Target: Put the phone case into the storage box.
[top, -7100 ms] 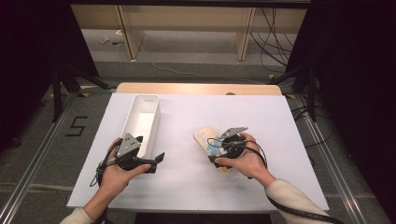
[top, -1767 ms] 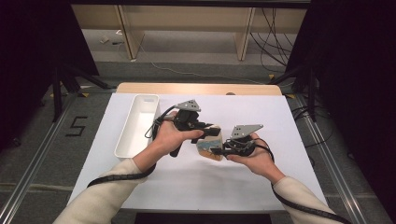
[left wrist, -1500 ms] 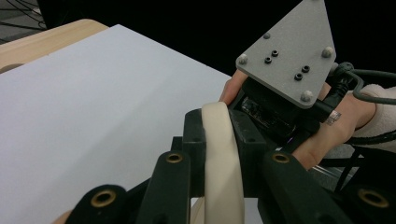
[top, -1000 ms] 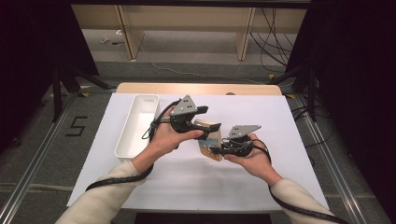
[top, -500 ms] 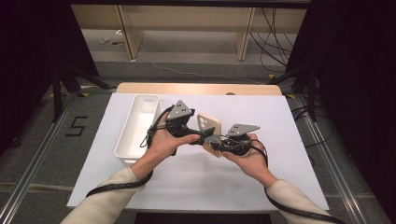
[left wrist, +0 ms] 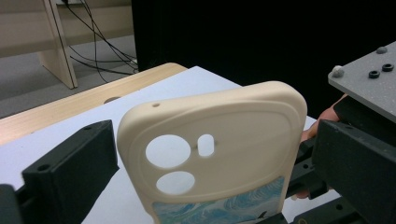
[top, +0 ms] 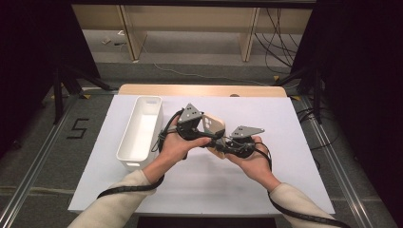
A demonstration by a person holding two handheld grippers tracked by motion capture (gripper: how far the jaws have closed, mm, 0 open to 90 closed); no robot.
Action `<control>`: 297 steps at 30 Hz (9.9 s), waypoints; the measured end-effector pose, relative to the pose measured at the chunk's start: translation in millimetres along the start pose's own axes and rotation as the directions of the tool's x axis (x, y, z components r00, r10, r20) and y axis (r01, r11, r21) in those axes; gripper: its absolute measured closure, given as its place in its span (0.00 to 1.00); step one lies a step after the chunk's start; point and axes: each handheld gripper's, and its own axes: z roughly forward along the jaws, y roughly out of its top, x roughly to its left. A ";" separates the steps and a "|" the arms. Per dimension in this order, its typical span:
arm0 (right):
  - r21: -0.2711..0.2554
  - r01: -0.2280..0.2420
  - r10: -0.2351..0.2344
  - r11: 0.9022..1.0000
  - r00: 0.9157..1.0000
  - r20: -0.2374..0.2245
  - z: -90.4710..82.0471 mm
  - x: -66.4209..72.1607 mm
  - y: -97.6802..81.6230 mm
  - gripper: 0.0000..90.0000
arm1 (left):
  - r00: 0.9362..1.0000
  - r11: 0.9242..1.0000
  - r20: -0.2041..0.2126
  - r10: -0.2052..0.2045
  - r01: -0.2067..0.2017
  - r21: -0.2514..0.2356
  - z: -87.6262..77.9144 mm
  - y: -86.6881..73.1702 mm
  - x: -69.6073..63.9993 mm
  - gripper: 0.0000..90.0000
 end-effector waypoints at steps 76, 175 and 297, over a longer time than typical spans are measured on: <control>-0.168 0.022 -0.024 0.985 1.000 -0.005 -23.8 -7.0 -6.1 0.12 | 0.993 0.997 -0.118 0.005 -0.013 -0.070 -9.4 18.4 18.3 0.12; -0.215 -0.005 0.015 0.977 0.999 0.046 -76.7 -21.6 -40.8 0.11 | 0.974 0.994 -0.227 0.003 -0.027 -0.105 -58.0 40.1 58.7 0.13; -0.222 -0.014 0.028 0.975 0.998 0.061 -89.0 -26.7 -52.1 0.12 | 0.895 0.991 -0.443 -0.050 -0.010 -0.133 -108.7 46.7 140.9 0.13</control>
